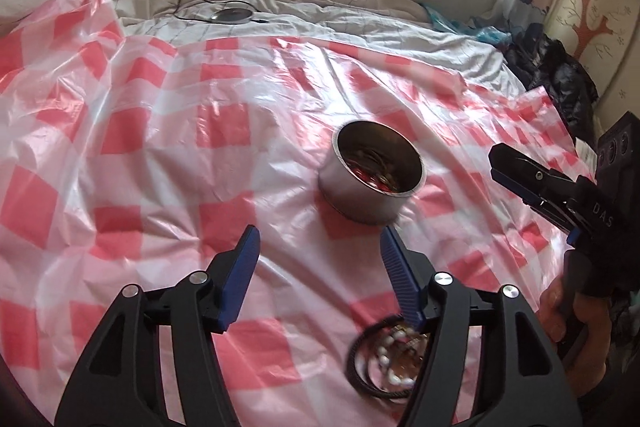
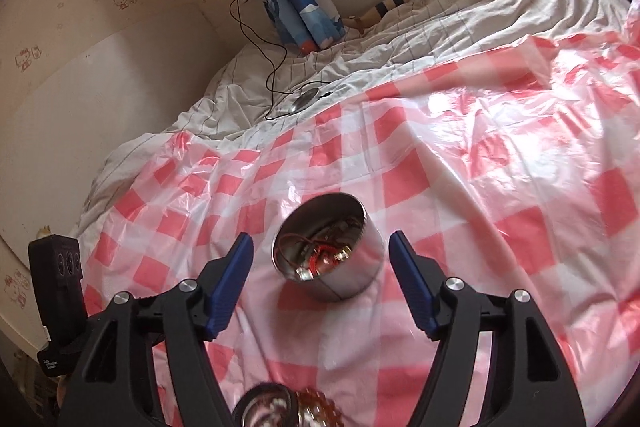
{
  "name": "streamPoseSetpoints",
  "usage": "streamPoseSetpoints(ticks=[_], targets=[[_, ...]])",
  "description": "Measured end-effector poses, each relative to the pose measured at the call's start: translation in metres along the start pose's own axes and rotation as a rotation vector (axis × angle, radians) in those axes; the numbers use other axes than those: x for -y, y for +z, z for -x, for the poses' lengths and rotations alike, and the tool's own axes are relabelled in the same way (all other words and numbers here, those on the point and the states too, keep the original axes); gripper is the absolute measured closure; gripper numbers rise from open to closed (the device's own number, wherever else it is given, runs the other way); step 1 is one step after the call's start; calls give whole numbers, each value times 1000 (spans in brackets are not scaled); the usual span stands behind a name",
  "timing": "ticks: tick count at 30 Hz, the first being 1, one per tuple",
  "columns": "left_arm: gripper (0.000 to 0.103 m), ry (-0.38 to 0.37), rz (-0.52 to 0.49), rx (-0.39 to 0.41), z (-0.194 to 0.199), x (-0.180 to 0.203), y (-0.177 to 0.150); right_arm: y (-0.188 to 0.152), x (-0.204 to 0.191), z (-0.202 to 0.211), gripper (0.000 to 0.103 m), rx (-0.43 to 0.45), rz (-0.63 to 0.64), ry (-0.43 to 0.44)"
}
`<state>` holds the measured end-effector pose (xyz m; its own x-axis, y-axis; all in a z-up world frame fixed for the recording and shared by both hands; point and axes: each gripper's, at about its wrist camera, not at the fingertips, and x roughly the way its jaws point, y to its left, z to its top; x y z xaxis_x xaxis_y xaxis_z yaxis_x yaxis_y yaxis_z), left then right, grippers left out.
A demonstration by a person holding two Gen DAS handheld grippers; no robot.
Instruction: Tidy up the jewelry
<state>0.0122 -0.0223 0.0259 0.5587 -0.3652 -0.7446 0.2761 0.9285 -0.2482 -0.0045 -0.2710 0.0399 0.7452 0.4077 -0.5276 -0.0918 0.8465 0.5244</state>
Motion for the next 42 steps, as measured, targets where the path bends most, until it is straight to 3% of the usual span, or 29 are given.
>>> streamPoseSetpoints(ticks=[3, 13, 21, 42], targets=[[39, -15, -22, -16, 0, 13, -12, -13, 0, 21, 24, 13, 0, -32], [31, -18, -60, -22, 7, 22, -26, -54, 7, 52, 21, -31, 10, -110], [31, 0, -88, -45, 0, 21, -26, -57, 8, 44, 16, -52, 13, -130], [30, -8, -102, -58, -12, 26, -24, -55, 13, 37, 16, -60, -4, -129]])
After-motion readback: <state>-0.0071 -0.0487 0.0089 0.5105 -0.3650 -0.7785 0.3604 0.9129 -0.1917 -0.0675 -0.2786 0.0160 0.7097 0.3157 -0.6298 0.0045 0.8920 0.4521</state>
